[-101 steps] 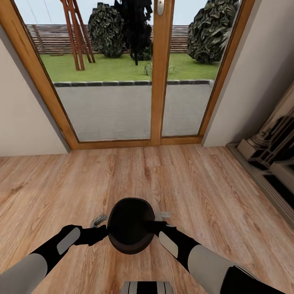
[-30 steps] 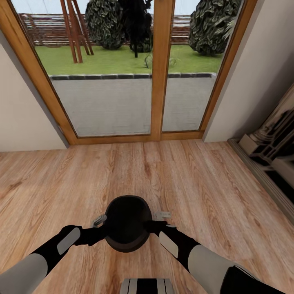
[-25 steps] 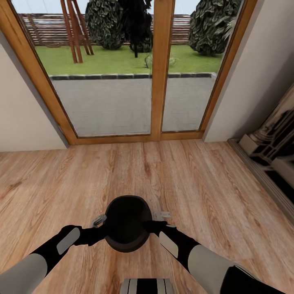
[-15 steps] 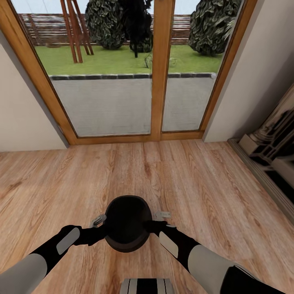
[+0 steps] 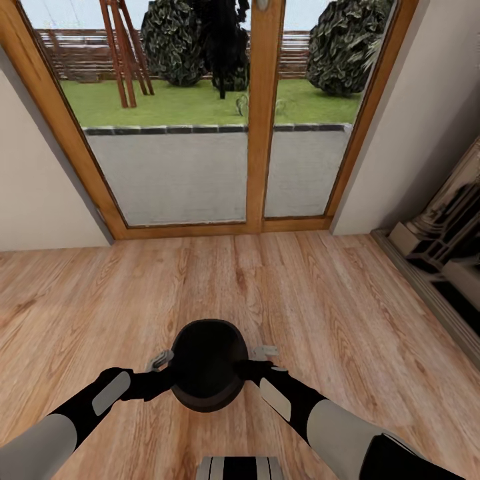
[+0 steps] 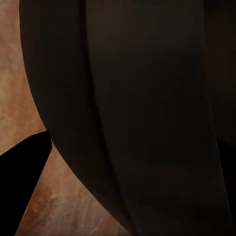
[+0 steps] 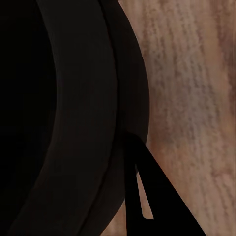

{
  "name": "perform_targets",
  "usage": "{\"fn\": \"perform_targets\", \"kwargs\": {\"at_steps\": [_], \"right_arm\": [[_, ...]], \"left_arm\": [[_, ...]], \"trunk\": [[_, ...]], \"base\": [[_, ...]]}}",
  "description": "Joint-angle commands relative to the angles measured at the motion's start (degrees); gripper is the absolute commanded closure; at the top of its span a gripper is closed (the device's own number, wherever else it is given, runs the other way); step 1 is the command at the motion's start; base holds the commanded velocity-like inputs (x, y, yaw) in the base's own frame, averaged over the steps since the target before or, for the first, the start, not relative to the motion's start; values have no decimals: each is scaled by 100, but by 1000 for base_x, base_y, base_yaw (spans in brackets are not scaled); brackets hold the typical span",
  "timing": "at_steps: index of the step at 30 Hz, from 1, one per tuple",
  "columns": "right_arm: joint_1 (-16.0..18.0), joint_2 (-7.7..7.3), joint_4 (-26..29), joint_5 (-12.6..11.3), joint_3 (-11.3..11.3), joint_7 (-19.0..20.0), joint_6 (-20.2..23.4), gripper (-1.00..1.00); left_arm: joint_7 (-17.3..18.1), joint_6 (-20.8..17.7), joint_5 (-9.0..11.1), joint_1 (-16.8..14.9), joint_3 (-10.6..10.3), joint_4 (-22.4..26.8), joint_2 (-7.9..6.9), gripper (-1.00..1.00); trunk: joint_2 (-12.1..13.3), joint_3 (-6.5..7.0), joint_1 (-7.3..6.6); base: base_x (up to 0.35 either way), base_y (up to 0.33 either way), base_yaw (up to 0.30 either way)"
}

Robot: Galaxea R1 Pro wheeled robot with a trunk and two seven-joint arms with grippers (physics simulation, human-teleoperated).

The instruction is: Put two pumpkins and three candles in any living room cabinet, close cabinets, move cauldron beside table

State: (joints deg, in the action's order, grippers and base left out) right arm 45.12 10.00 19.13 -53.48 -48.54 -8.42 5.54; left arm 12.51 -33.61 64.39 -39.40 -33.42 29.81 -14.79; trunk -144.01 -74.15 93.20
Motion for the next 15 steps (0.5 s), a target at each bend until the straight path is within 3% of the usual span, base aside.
{"fn": "perform_targets", "kwargs": {"at_steps": [1, 15], "right_arm": [[5, 0, 12, -42, -42, -37, 17, 100], [5, 0, 28, -40, -42, -37, 17, 100]], "left_arm": [[15, 3, -25, -6, -14, -2, -6, 100], [13, -6, -32, -6, -14, -2, -6, 100]], "trunk": [[-1, 19, -4], [18, 329, -40]], "base": [[0, 0, 0], [0, 0, 0]]}}
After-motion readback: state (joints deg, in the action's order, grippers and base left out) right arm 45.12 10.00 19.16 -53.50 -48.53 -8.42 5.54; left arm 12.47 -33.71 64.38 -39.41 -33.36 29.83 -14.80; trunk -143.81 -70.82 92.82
